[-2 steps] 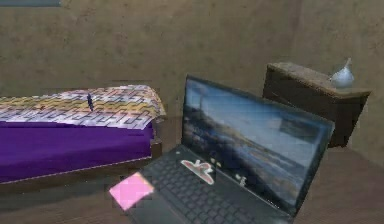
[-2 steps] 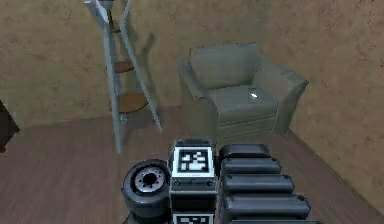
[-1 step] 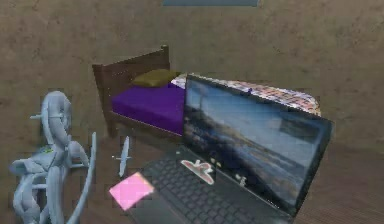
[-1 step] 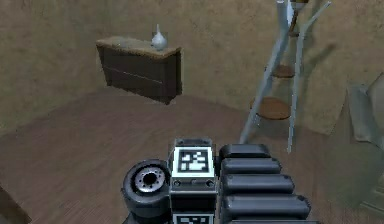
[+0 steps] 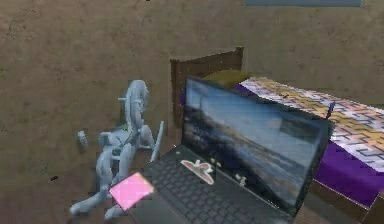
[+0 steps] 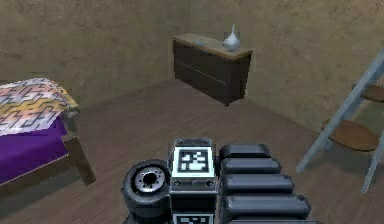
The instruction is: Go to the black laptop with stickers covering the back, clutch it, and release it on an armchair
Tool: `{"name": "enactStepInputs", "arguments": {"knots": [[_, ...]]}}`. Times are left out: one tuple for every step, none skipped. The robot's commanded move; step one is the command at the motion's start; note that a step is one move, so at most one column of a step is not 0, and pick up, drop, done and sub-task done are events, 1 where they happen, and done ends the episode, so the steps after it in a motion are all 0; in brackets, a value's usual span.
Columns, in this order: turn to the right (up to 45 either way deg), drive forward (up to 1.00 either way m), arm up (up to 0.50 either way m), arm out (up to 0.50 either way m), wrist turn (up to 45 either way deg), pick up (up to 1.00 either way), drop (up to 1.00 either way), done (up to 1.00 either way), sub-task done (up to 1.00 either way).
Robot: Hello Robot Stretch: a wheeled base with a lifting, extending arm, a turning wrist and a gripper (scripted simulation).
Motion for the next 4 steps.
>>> {"name": "enactStepInputs", "arguments": {"knots": [[0.0,0.15,0.0,0.0,0.0,0.0,0.0,0.0,0.0],[45.0,0.0,0.0,0.0,0.0,0.0,0.0,0.0,0.0],[45.0,0.0,0.0,0.0,0.0,0.0,0.0,0.0,0.0],[42.0,0.0,0.0,0.0,0.0,0.0,0.0,0.0,0.0]]}}
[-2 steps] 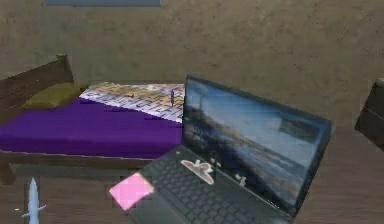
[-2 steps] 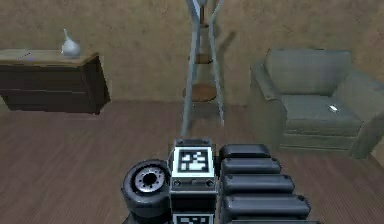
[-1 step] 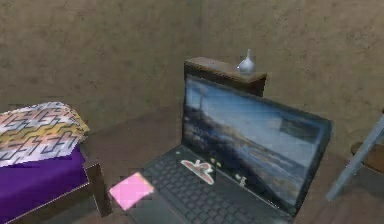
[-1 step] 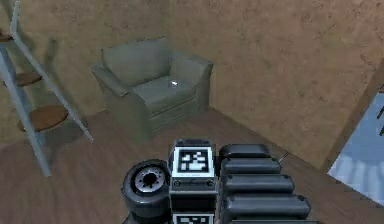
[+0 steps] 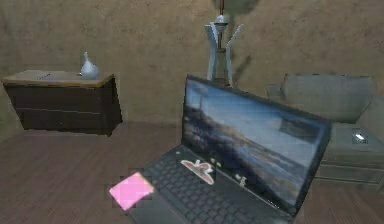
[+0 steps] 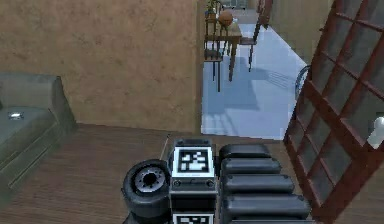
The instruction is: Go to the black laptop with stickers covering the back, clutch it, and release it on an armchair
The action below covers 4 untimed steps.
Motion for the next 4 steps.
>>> {"name": "enactStepInputs", "arguments": {"knots": [[0.0,0.35,0.0,0.0,0.0,0.0,0.0,0.0,0.0],[-36.0,0.0,0.0,0.0,0.0,0.0,0.0,0.0,0.0],[0.0,0.4,0.0,0.0,0.0,0.0,0.0,0.0,0.0],[45.0,0.0,0.0,0.0,0.0,0.0,0.0,0.0,0.0]]}}
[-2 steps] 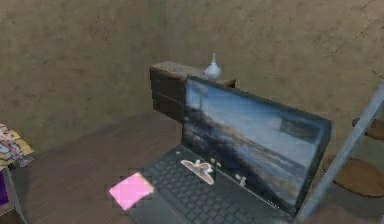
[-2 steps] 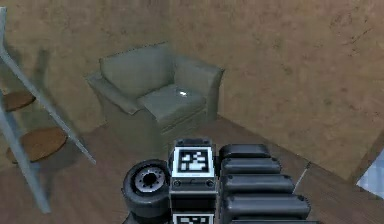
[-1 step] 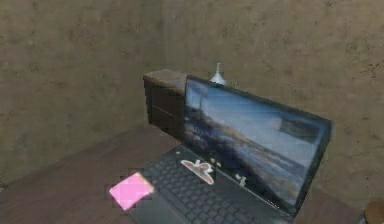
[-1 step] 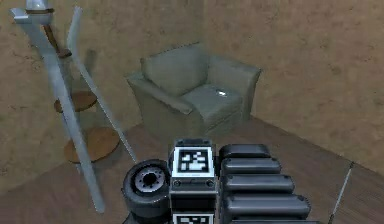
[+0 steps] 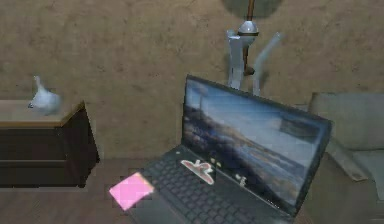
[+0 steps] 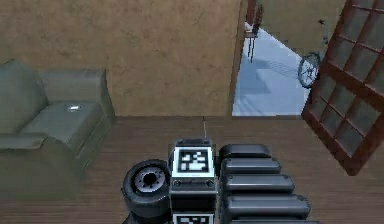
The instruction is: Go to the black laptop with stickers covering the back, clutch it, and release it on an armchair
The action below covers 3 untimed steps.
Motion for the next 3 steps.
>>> {"name": "enactStepInputs", "arguments": {"knots": [[45.0,0.0,0.0,0.0,0.0,0.0,0.0,0.0,0.0],[21.0,0.0,0.0,0.0,0.0,0.0,0.0,0.0,0.0],[0.0,0.4,0.0,0.0,0.0,0.0,0.0,0.0,0.0]]}}
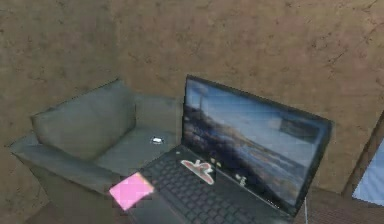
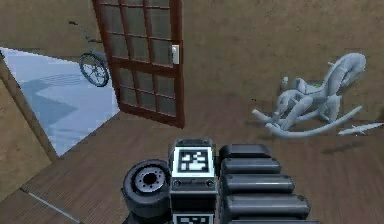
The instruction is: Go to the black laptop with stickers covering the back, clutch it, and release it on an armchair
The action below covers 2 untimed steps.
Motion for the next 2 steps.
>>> {"name": "enactStepInputs", "arguments": {"knots": [[6.0,0.0,0.0,0.0,0.0,0.0,0.0,0.0,0.0],[0.0,1.0,0.0,0.0,0.0,0.0,0.0,0.0,0.0]]}}
